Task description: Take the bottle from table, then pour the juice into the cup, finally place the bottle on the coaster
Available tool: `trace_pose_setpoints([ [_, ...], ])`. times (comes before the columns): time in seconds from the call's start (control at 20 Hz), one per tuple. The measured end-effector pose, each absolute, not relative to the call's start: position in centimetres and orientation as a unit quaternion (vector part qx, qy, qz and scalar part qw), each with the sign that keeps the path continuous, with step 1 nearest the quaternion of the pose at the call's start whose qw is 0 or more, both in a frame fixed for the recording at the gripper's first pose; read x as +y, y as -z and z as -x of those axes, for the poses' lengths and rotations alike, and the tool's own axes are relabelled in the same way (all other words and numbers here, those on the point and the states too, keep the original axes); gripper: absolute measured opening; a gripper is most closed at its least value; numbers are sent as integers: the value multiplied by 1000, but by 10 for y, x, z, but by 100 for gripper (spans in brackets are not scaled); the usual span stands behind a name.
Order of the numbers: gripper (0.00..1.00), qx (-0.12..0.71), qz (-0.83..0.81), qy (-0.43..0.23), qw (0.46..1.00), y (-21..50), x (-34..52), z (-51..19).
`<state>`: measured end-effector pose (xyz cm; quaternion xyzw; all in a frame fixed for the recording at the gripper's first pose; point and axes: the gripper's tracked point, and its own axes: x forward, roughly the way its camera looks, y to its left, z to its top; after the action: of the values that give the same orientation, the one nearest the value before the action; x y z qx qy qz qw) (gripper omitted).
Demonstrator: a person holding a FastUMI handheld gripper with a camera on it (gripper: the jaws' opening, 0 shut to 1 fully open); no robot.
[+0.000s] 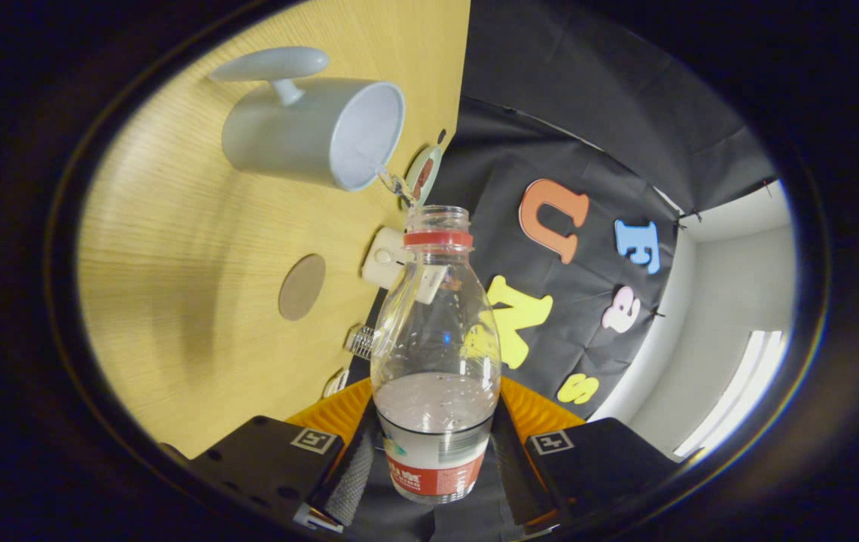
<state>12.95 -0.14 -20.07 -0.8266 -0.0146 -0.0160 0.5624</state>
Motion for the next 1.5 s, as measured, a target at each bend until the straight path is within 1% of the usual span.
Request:
trace_pose_setpoints([
  [0.4,78,-20,847,27,530,174,0,-130],
  [0.75,78,-44,862,40,503,152,12,-132],
  [0.95,78,-46,866,40,497,147,18,-130],
  [1.5,78,-83,879,54,466,101,44,-119],
])
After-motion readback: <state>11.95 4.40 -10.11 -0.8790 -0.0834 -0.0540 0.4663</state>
